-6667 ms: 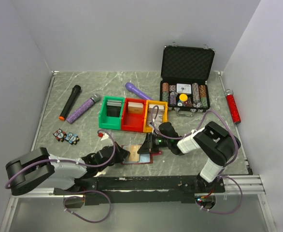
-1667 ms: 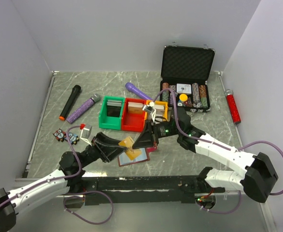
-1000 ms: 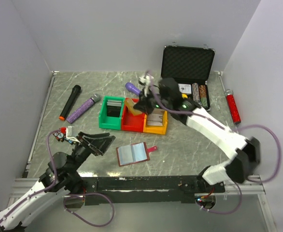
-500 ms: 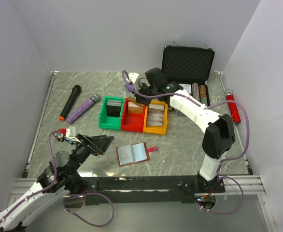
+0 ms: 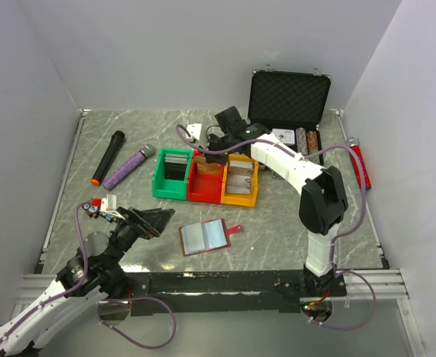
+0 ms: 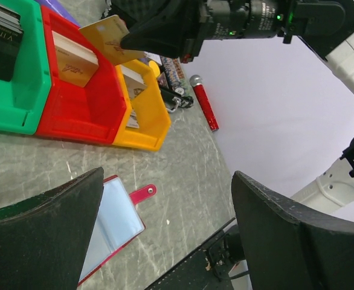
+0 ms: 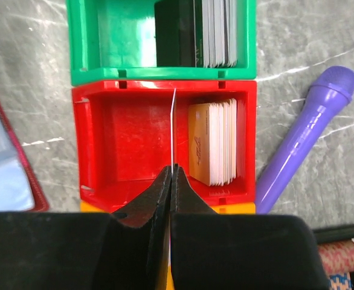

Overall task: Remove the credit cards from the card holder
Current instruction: Place the credit card in the storage box.

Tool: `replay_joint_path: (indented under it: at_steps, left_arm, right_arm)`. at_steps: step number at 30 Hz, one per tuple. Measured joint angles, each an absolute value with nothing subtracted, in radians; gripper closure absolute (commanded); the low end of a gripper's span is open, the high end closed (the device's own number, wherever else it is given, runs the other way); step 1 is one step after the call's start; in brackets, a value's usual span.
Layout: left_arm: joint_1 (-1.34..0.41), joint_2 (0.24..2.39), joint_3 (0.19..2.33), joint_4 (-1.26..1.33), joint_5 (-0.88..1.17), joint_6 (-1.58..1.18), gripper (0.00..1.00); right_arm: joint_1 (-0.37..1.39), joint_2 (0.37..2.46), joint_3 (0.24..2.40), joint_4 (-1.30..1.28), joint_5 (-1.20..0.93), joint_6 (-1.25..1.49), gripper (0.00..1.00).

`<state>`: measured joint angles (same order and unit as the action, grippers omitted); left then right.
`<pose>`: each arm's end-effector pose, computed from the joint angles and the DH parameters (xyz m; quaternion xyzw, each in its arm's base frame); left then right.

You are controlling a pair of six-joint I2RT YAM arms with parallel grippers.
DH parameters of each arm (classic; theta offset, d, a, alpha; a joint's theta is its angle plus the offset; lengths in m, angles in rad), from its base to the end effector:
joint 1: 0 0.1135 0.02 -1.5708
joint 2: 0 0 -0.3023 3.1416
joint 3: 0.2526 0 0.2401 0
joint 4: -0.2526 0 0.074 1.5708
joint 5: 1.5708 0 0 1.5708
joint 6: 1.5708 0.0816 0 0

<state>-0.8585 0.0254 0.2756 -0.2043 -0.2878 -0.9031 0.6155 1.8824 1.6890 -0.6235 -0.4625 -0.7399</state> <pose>0.0700 -0.0456 0.2439 -0.1189 0.6811 -0.4889 0.5319 0.3488 0.2913 0.3083 -0.6332 0.6522 0.1904 0.3708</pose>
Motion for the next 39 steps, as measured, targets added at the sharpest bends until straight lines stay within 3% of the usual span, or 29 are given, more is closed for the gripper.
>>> replay_joint_path:
  at_steps: [39]
  left_arm:
    - [-0.859, 0.102, 0.277, -0.200, -0.287, -0.891, 0.09]
  right_arm:
    - [0.649, 2.078, 1.728, -0.579, -0.320, -0.785, 1.00]
